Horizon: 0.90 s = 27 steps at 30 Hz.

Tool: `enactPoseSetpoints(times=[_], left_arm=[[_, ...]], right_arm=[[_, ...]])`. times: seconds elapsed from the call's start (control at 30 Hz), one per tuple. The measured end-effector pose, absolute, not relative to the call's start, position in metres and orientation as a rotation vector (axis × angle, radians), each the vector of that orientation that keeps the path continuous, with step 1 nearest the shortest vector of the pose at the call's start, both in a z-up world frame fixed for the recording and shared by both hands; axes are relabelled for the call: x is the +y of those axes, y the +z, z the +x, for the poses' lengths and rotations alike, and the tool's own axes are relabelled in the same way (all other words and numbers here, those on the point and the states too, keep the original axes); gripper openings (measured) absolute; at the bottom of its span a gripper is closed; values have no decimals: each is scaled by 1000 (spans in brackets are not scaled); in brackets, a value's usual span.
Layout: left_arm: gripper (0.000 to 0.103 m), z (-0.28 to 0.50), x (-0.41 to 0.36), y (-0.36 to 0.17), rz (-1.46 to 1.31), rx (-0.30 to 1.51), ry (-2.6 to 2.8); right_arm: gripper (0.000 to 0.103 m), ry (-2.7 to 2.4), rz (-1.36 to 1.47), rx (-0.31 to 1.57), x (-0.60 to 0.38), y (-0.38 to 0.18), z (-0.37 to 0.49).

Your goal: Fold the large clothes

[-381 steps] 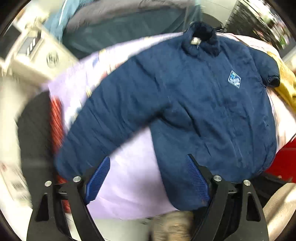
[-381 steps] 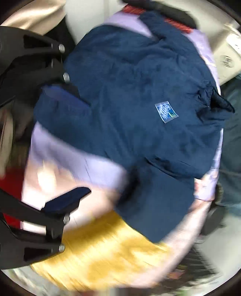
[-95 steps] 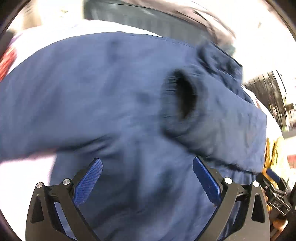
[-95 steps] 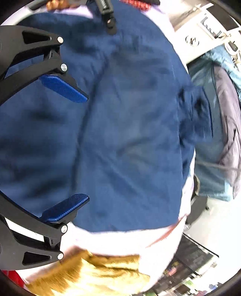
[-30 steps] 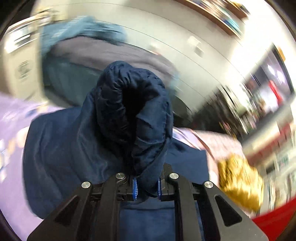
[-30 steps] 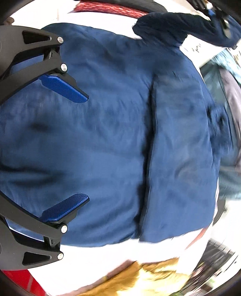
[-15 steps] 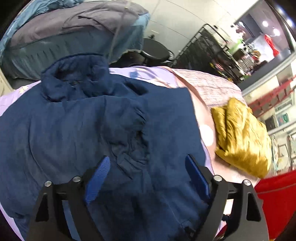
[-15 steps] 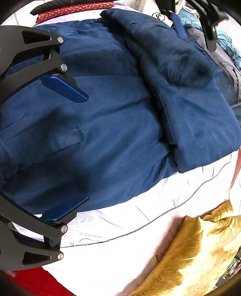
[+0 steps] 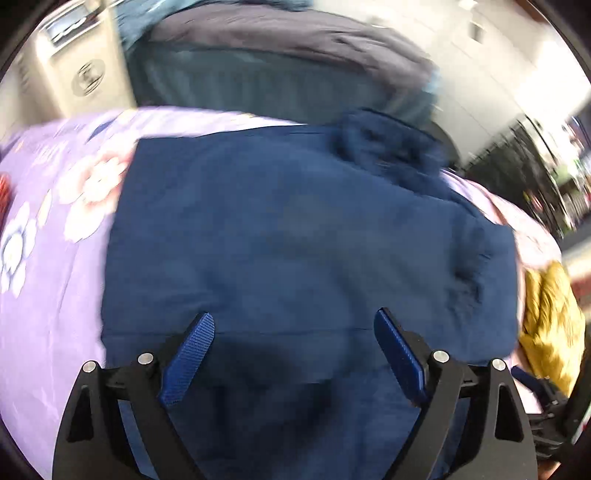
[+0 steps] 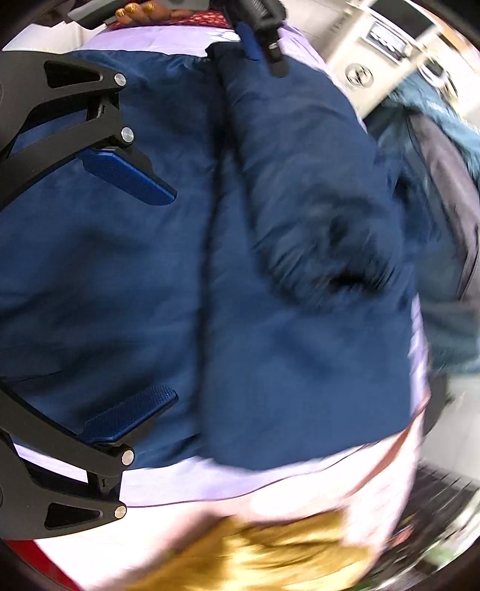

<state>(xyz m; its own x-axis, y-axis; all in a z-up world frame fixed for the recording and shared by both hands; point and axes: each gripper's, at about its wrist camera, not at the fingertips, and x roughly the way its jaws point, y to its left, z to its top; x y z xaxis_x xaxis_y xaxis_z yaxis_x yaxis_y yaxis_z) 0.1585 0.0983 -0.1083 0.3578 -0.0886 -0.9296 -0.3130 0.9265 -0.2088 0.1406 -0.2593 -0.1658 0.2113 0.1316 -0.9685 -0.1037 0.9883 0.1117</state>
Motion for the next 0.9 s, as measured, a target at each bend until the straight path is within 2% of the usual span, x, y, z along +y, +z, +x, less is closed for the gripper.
enactPoseSetpoints(times=[0.13, 0.2, 0.27, 0.37, 0.5, 0.6, 0.9], left_arm=[[86, 164, 113, -139, -382, 1324, 120], [88, 171, 106, -150, -316, 1356, 101], [96, 179, 101, -160, -286, 1377, 91], [97, 187, 98, -173, -289, 1399, 103], [98, 194, 94, -184, -251, 1384, 123], [98, 198, 85, -187, -216, 1363, 142], [98, 211, 84, -192, -219, 1386, 111]], right_arm=[[97, 227, -66, 1317, -227, -167, 168], [97, 250, -74, 1365, -219, -178, 175], [97, 247, -71, 1470, -213, -202, 187], [97, 189, -84, 1557, -217, -229, 189], [97, 202, -218, 1554, -205, -241, 183], [98, 210, -466, 1531, -180, -255, 172], [99, 179, -455, 1525, -178, -257, 189]])
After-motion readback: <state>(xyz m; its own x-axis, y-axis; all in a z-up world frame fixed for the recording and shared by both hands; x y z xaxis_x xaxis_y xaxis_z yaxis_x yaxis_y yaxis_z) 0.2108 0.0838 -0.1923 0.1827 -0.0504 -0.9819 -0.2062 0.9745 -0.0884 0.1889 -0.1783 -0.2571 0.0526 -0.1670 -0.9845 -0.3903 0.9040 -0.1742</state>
